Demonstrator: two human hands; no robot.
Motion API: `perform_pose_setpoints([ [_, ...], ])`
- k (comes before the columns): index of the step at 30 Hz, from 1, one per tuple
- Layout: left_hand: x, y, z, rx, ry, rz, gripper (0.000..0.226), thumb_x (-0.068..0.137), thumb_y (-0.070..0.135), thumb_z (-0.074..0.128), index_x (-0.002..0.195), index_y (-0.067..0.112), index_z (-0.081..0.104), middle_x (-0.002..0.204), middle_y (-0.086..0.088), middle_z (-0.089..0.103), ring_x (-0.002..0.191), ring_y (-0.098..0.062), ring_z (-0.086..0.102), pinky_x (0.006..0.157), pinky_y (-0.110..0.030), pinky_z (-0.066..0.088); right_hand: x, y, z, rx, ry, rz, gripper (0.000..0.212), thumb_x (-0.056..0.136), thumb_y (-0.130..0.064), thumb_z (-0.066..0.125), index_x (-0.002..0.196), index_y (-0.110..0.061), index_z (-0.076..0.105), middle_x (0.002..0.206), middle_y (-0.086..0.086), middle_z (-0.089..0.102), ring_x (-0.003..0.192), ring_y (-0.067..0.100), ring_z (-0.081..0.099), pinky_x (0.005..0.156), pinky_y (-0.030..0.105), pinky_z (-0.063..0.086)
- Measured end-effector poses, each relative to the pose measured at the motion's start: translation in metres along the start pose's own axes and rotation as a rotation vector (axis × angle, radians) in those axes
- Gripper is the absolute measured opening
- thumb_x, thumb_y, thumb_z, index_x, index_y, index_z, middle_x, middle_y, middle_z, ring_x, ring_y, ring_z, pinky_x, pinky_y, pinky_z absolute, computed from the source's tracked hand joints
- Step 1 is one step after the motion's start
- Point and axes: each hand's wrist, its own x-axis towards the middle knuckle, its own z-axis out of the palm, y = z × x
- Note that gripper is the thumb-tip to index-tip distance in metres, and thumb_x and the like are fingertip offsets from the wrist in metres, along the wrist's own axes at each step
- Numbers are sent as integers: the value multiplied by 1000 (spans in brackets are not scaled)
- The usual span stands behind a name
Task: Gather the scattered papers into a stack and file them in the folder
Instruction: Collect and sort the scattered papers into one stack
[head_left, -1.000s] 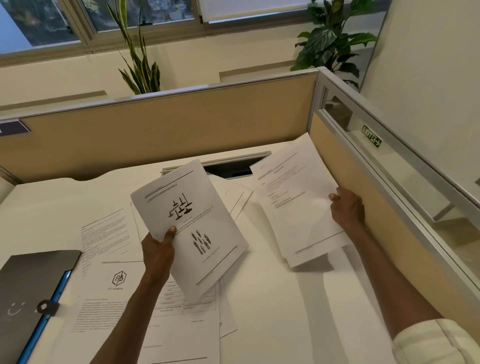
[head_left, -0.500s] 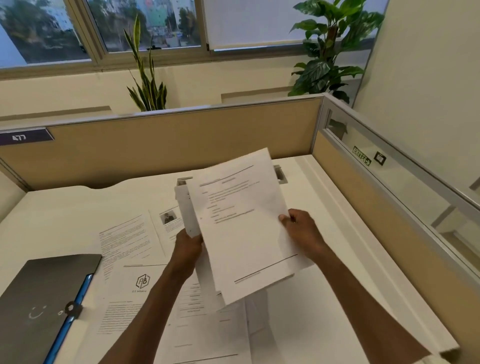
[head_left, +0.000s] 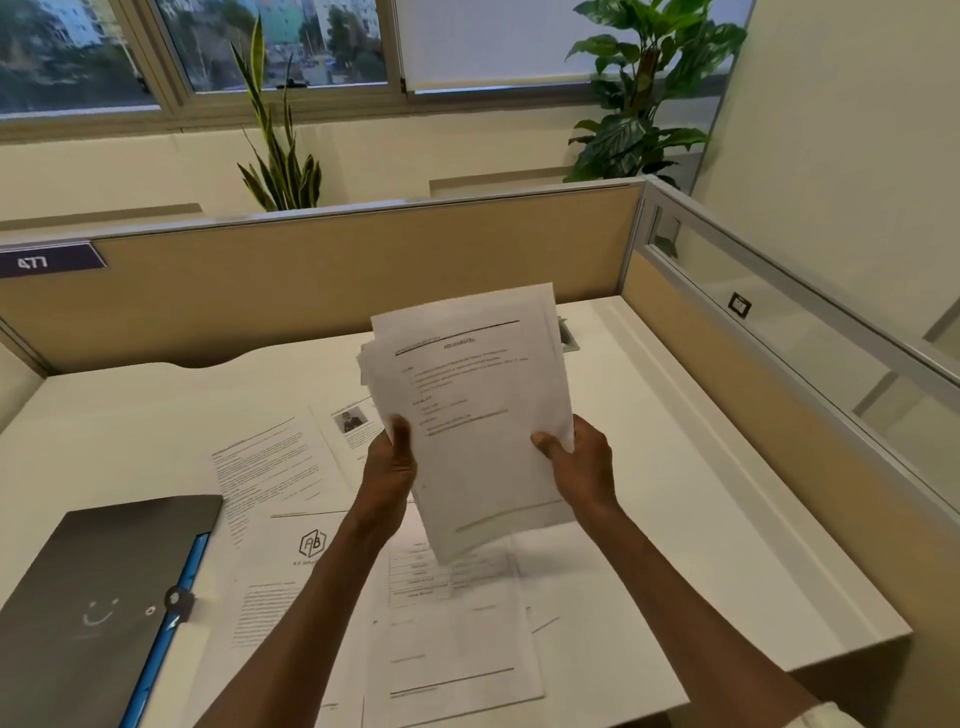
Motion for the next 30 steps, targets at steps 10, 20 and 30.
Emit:
perform_pose_setpoints([
  [10, -8, -30, -4, 187, 160, 41, 37, 67, 30, 90, 101, 29, 74, 99, 4, 78, 89, -17, 75, 65, -29, 61, -7, 32, 6, 197, -145, 69, 38, 72, -23, 84, 103, -29, 63, 98, -11, 71, 89, 4, 67, 68, 15, 55],
  [20, -16, -70, -2, 315, 222, -14, 38, 74, 21, 86, 108, 31, 70, 103, 5, 76, 94, -14, 72, 67, -26, 61, -6, 62, 9, 168, -250, 159, 37, 72, -12, 82, 98, -34, 65, 92, -15, 73, 84, -3, 68, 62, 9, 52],
  [30, 22, -59, 48, 200, 60, -195, 29, 85, 33, 75, 112, 25, 69, 105, 4, 77, 91, -12, 75, 67, -26, 60, 51, 66, -45, 60, -150, 171, 27, 76, -11, 79, 98, -21, 67, 94, -3, 73, 78, 6, 68, 64, 14, 53],
])
